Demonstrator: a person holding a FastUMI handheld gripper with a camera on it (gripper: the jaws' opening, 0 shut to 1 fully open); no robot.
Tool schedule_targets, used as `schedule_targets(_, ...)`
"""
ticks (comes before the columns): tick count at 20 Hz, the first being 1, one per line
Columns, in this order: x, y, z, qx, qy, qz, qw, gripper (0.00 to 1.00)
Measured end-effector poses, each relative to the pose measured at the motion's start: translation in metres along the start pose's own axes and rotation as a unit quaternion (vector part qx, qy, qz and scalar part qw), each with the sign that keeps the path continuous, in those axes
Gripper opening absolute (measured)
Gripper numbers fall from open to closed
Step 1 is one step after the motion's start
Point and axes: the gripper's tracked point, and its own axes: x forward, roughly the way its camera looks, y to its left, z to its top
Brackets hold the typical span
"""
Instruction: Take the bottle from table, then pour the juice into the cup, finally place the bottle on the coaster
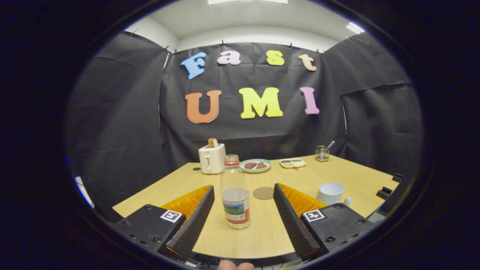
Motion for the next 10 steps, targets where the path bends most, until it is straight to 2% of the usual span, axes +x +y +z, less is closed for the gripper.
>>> schedule_targets(5, 0.039, 0.004, -0.038, -0.058, 0.014, -0.018, 0.998, 1.0)
schedule_targets(10, 0.079, 0.017, -0.055, -0.074, 0.027, -0.018, 0.997, 1.0)
